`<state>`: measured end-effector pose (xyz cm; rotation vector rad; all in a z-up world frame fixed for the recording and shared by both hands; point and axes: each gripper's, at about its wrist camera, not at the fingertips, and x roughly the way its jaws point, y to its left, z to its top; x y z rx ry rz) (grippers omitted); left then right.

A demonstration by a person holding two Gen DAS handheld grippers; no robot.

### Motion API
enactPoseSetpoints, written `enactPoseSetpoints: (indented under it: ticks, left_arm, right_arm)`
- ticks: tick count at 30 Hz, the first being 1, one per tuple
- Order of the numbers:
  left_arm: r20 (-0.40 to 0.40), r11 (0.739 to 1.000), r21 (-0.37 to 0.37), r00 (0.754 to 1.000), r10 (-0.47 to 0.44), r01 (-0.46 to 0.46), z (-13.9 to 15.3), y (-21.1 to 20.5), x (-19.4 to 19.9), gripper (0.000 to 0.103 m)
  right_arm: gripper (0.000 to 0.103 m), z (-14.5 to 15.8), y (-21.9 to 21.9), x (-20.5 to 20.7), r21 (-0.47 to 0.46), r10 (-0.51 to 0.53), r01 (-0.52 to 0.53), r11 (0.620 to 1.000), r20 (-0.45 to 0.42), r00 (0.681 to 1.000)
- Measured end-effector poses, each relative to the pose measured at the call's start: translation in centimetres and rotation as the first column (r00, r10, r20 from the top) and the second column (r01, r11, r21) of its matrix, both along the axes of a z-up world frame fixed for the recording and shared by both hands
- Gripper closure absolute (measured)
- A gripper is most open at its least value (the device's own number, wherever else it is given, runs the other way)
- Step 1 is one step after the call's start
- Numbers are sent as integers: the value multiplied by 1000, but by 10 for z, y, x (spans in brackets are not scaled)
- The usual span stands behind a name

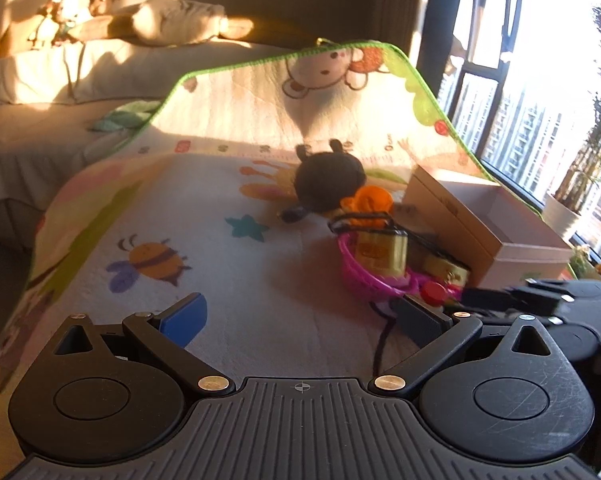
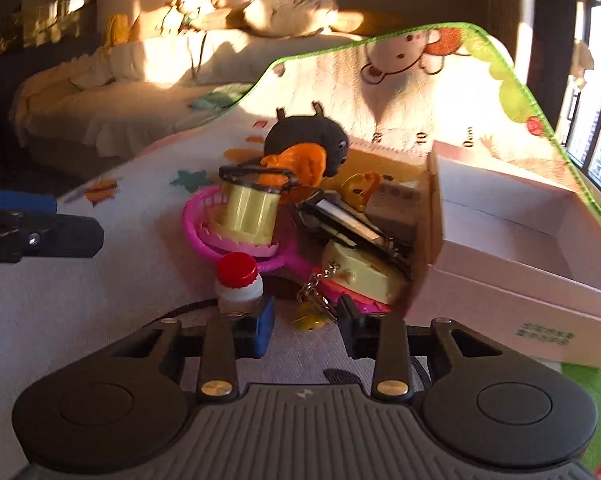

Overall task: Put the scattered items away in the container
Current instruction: 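Reach the right tool to the gold bell keychain and grasp it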

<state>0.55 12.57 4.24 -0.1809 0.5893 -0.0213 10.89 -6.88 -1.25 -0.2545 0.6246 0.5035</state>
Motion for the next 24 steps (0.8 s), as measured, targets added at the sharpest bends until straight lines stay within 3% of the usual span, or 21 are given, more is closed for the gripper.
enactPoseSetpoints:
  ticks: [3, 6, 8, 14, 17, 18, 19, 23, 24]
  left_arm:
    - [-2, 1000, -14, 1000, -13, 12, 0, -7, 4, 0]
    - [2, 1000, -23, 1000, -17, 17, 1, -11, 6, 0]
    - [-7, 1000, -18, 1000, -25, 25, -1, -16, 7, 0]
    - [-22, 996, -23, 996, -91, 91, -4, -42, 8, 0]
    - [-20, 993, -10, 992, -121, 120, -4, -58, 7, 0]
    - [-23, 993, -3, 993, -120, 120, -4, -61, 6, 0]
    - [-23, 993, 7, 993, -114, 114, -3, -64, 4, 0]
    - [-6, 997, 47, 998, -63, 63, 4, -58, -5, 0]
    - [-6, 998, 43, 999, -46, 46, 5, -53, -7, 0]
  right_arm:
    - [82, 4, -4, -5, -1, 5, -5, 1000, 6, 1000]
    - [83, 20, -23, -28, 32, 31, -33, 999, 48, 998]
    - [102, 31, -40, -43, 36, 29, -31, 999, 71, 997]
    - [103, 58, -95, -84, 112, -30, 22, 993, 78, 997]
    - [101, 55, -100, -84, 94, -55, 45, 995, 100, 993]
    - [96, 51, -98, -80, 89, -57, 49, 995, 98, 994]
    - [91, 46, -94, -74, 92, -57, 49, 995, 85, 995]
    - [85, 24, -60, -44, 79, -25, 22, 997, 36, 999]
    - [73, 21, -50, -38, 68, -15, 13, 998, 38, 999]
